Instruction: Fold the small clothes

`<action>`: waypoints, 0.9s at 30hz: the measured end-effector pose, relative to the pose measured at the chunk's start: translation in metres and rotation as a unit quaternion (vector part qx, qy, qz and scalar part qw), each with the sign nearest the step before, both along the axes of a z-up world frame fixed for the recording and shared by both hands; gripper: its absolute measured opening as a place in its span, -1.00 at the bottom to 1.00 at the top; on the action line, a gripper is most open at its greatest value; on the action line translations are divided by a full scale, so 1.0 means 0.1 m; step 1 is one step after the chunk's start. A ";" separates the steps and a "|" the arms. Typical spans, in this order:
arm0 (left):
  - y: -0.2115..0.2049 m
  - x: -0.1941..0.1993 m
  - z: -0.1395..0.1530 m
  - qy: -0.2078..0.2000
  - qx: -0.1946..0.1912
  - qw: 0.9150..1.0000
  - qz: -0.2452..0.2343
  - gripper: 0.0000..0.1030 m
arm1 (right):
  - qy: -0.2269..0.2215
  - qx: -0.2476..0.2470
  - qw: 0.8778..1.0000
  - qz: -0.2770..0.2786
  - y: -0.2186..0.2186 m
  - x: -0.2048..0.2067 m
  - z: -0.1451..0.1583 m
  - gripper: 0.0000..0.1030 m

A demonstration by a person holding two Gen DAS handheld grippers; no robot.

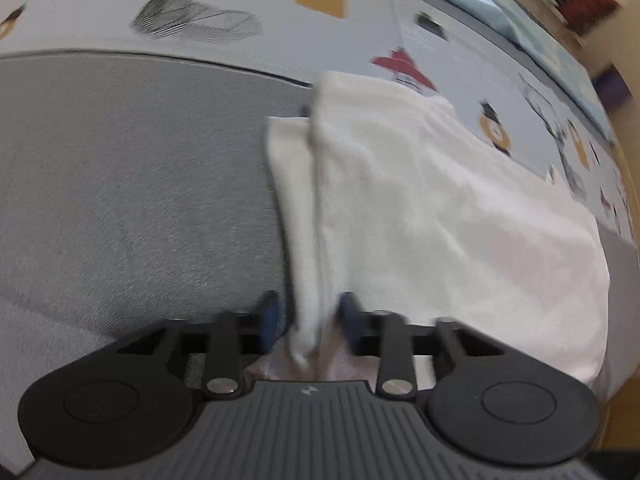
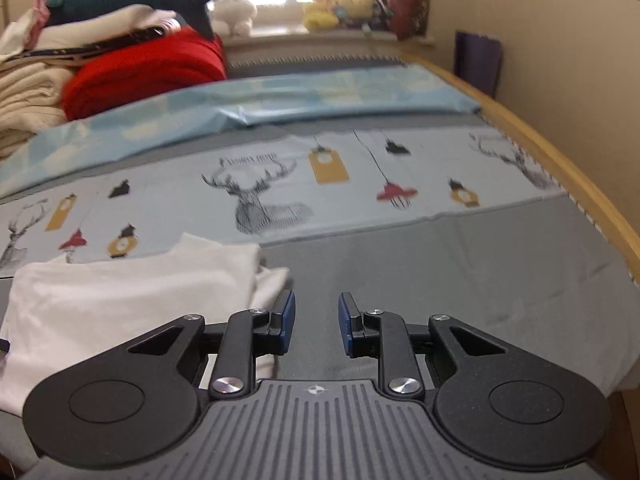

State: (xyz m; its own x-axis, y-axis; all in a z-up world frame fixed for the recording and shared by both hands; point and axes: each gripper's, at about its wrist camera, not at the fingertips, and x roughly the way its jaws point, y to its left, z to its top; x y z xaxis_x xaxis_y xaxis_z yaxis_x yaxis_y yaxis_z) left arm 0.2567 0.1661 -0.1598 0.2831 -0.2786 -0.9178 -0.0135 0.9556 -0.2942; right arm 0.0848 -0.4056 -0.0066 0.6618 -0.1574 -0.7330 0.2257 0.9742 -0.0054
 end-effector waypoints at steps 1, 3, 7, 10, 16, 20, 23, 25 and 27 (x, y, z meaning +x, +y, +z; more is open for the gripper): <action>-0.02 -0.01 0.00 -0.002 -0.002 1.000 -0.007 -0.79 | 0.005 0.002 1.000 -0.004 0.00 0.02 -0.02 -0.52; -0.01 -0.05 0.06 -0.017 0.002 1.000 -0.014 -0.82 | 0.009 0.002 1.000 -0.013 0.00 0.06 -0.04 -0.52; 0.19 -0.14 0.23 -0.044 -0.011 0.999 0.015 -0.85 | 0.014 0.021 0.999 -0.029 0.05 0.13 -0.08 -0.52; 0.35 -0.23 0.27 -0.042 0.047 0.997 0.035 -0.84 | 0.022 0.024 0.999 -0.026 0.15 0.20 -0.11 -0.52; 0.75 -0.30 0.15 0.006 -0.002 0.995 0.096 -0.39 | 0.032 0.014 0.999 0.010 0.43 0.29 -0.14 -0.52; 0.80 -0.28 0.05 0.021 -0.011 0.995 0.101 -0.27 | 0.036 -0.004 0.999 0.036 0.54 0.29 -0.14 -0.52; 0.78 -0.27 0.04 0.015 -0.010 0.995 0.096 -0.27 | 0.042 -0.012 0.998 0.041 0.53 0.27 -0.16 -0.52; 0.73 -0.25 0.04 0.012 -0.003 0.996 0.089 -0.27 | 0.043 -0.011 0.998 0.036 0.48 0.26 -0.16 -0.52; 0.70 -0.23 0.04 0.010 0.004 0.997 0.083 -0.27 | 0.044 -0.009 0.999 0.028 0.41 0.24 -0.16 -0.52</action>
